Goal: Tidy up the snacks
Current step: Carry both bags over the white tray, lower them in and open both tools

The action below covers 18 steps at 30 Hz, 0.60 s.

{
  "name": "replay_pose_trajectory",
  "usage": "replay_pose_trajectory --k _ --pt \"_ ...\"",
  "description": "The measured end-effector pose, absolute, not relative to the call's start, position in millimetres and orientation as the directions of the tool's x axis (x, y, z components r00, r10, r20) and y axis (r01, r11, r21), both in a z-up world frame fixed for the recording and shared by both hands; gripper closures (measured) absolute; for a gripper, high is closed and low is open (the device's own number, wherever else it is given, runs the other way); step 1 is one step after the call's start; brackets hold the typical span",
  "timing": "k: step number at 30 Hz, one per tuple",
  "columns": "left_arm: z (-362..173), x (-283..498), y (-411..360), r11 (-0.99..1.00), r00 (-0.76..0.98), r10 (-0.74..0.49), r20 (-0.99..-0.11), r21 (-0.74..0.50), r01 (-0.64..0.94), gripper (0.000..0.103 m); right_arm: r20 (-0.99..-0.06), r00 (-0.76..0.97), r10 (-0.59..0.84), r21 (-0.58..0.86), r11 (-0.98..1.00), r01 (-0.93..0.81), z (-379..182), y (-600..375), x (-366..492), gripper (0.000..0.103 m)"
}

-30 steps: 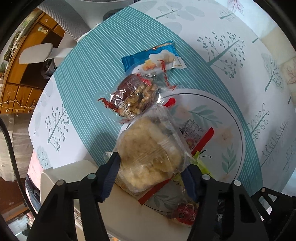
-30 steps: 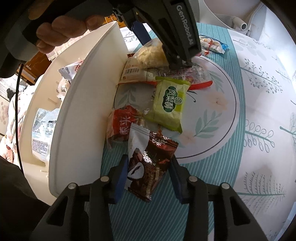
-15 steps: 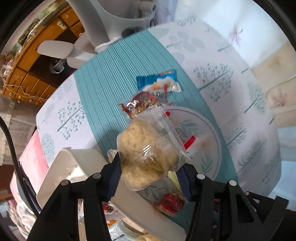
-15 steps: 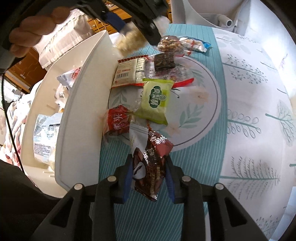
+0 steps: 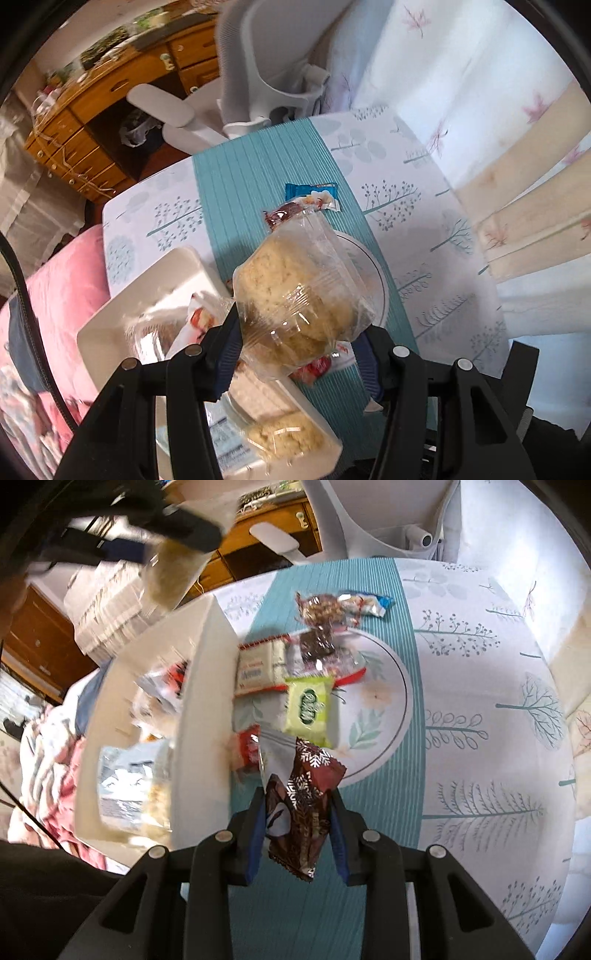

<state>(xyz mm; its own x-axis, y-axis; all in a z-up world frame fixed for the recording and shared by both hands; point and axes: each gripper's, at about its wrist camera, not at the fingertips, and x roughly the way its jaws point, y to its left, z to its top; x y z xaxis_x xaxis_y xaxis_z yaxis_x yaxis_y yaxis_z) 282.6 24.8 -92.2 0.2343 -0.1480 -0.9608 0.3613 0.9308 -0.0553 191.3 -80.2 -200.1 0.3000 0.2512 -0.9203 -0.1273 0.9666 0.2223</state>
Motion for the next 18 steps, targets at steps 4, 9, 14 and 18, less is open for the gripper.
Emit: replay_pose_trajectory --k 4,9,14,18 --pt "-71 261 49 0.943 0.274 -0.178 -0.945 -0.084 0.321 0.05 -0.903 0.334 0.271 0.25 0.962 -0.107 -178 -74 188 0.072" --pt "-51 236 82 0.958 0.347 -0.193 -0.918 -0.1 0.27 0.05 -0.88 0.378 0.287 0.266 0.958 -0.108 -158 -62 185 0.072" --pt "-44 212 117 0.963 0.384 -0.222 -0.896 -0.14 0.231 0.05 -0.861 0.397 0.318 0.295 0.948 -0.12 -142 -45 180 0.072" --pt "-47 191 146 0.965 0.383 -0.235 -0.893 -0.168 0.201 0.049 -0.857 0.396 0.329 0.301 0.944 -0.132 -138 -30 175 0.072"
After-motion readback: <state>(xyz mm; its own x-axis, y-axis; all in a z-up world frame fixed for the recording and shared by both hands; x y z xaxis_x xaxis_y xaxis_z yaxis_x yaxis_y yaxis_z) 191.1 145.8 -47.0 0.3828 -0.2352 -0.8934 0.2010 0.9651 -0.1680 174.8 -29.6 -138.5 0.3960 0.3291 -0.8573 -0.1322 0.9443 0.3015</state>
